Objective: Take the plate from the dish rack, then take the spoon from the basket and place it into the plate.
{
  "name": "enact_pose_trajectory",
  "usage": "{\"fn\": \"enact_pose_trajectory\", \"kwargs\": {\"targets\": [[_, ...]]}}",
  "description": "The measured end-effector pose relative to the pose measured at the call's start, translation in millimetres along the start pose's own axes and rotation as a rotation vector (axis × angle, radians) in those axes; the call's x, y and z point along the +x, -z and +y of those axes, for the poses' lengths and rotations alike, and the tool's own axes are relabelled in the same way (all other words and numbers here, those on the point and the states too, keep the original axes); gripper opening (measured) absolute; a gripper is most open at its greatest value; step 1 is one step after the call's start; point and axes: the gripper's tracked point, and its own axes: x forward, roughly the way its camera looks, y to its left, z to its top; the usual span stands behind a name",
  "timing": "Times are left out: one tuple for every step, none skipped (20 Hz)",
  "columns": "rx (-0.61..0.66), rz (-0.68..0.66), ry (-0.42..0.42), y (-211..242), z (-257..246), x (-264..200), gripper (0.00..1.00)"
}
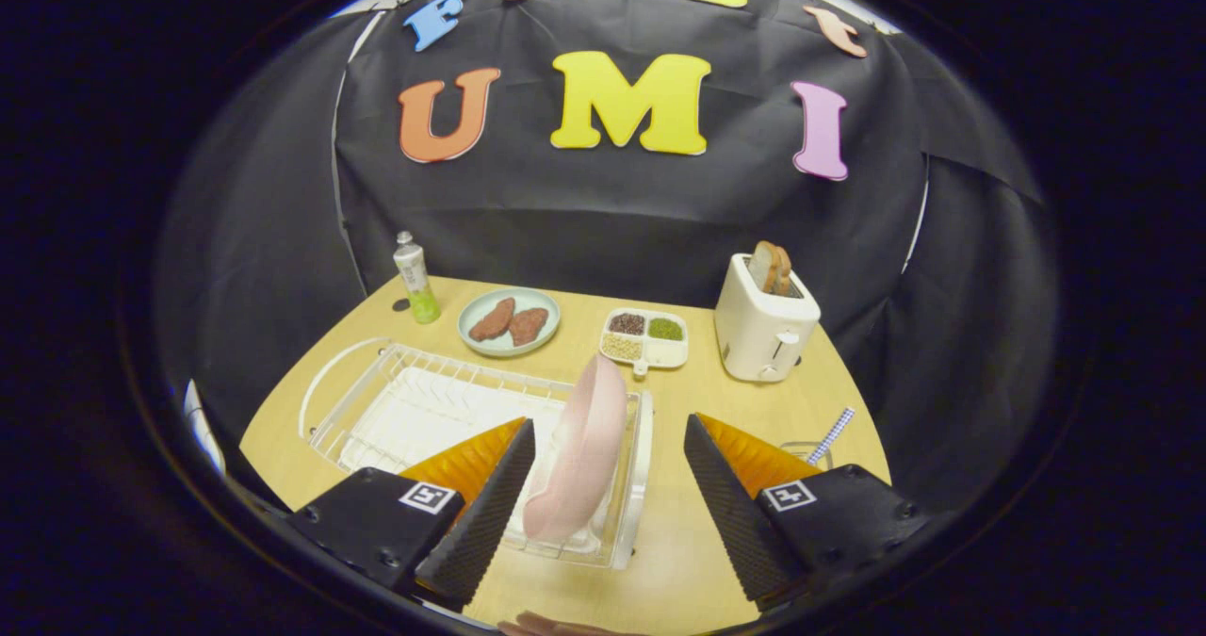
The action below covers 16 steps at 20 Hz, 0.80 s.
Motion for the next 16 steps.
{"fn": "enact_pose_trajectory", "kwargs": {"targets": [[0.003, 0.03, 0.012, -4.8, 2.4, 6.7, 1.0], [-0.006, 0.076, 0.012, -8.3, 5.3, 12.6, 0.98], [0.001, 0.117, 0.003, -11.9, 9.2, 17.6, 0.94], [-0.019, 0.171, -0.021, -12.3, 15.5, 21.6, 0.9], [-0.024, 0.22, -0.018, -13.1, 16.3, 25.4, 0.84], [-0.026, 0.282, -0.01, -7.9, 15.9, 31.0, 0.78], [-0.024, 0.334, 0.012, -3.2, 14.3, 35.8, 0.71], [-0.02, 0.378, 0.035, -0.5, 11.8, 38.5, 0.65], [-0.02, 0.408, 0.052, 0.4, 11.4, 41.6, 0.62], [-0.02, 0.426, 0.068, 2.1, 12.1, 44.8, 0.55], [-0.025, 0.445, 0.086, 2.6, 11.1, 46.5, 0.5], [-0.029, 0.452, 0.101, 2.8, 10.5, 46.9, 0.46], [-0.04, 0.46, 0.122, 1.6, 9.3, 45.9, 0.41], [-0.05, 0.479, 0.15, 4.1, 7.0, 44.3, 0.35], [-0.056, 0.486, 0.188, 3.8, 5.3, 41.9, 0.34], [-0.062, 0.481, 0.232, 1.3, 2.7, 40.0, 0.31]]}}
